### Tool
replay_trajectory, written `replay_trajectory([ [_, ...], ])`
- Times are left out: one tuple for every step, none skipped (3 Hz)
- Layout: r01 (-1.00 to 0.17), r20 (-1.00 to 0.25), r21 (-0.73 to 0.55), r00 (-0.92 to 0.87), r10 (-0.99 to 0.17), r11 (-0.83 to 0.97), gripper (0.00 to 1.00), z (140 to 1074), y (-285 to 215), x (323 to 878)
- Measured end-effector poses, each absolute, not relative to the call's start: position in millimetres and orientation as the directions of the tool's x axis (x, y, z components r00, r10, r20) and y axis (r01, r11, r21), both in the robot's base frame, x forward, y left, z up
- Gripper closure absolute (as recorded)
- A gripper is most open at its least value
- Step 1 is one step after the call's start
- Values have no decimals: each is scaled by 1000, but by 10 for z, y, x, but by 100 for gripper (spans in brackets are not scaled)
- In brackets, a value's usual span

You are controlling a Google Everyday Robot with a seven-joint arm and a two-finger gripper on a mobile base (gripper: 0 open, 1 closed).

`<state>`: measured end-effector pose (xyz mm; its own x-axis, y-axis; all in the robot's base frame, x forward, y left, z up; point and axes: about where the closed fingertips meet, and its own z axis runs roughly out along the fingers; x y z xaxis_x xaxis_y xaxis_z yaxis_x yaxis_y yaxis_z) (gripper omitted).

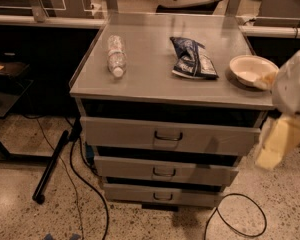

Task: Open middle drawer

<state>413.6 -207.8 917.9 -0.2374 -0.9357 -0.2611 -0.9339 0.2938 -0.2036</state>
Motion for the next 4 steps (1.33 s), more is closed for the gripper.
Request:
replay_trajectory([
  [-945,-238,-120,-269,-933,303,0,8424,-2027,3987],
  [-945,-238,-120,-269,-933,303,0,8423,-2027,3987],
  [-948,-224,-111,-270,-936,300,0,8016,-2016,3963],
  [-953,-227,-100,-260,-939,288,0,7436,-1985,3983],
])
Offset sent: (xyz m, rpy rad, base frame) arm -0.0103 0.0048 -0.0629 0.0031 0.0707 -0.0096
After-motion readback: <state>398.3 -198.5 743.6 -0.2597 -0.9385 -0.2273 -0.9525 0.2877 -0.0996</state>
